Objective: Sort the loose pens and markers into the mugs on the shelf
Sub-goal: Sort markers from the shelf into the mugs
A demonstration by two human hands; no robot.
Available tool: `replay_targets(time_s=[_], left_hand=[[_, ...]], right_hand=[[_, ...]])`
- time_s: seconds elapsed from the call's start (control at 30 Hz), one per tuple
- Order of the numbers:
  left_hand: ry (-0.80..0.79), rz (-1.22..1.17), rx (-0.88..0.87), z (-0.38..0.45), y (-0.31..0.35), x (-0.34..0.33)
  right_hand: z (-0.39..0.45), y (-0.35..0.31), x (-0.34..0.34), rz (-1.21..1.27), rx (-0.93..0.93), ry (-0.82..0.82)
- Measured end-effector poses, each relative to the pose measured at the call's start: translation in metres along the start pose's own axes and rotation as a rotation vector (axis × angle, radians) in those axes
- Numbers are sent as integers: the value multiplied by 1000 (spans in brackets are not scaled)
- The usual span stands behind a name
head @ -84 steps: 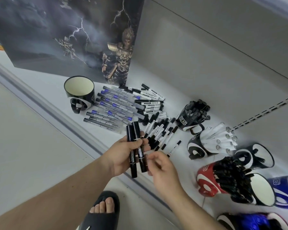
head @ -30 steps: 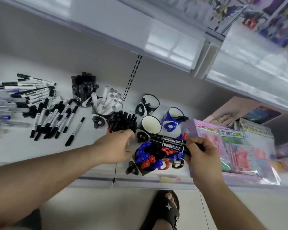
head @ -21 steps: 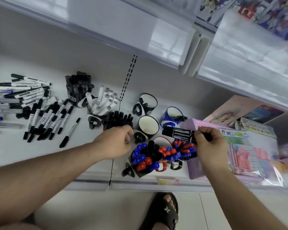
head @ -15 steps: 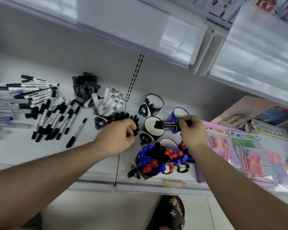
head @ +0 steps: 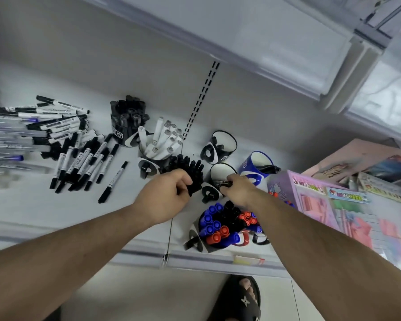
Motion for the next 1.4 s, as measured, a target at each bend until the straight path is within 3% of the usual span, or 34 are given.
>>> replay_targets(time_s=[0.17,0.3,0.53,0.6,0.73,0.87,0.97,1.1,1.23,1.4], left_hand=[[-35,41,-36,-4,3,-4],[-19,40,-5,-7,-2,7],[49,27,35,-16,-16,38],[106,11,59,-24,-28,56],[229,-43,211,-46,-80,96],[309,-100,305,-64,-116,126],[354,-119,338,-73,-135,143],[424,-164,392,-85,-158,163],[435,-208,438,-98,-178,172],[454,-230,470,-113,-196,190]], right_hand=[[-9,8,15,143,38,84],[-28,2,35,38,-9,250],[-97,-99,40,195,364,488],[-114,-138,25,286,497,480],[-129,-198,-35,403,633,310],[-90,-217,-97,407,374,110],[-58,-223,-142,262,121,-38],[-29,-232,-170,313,-104,-92],[-5,-250,-177,213,-200,-70],[9,-305,-170,-19,-109,-9]])
Point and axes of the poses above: each hand's wrist, its own z-axis towards the middle knuckle, its own x-axis out of the back of the hand, y = z × x, the point moved 10 cm from there along z, towards the middle knuckle, and after that the axes turned 2 degrees about z, right-handed, at the moved point
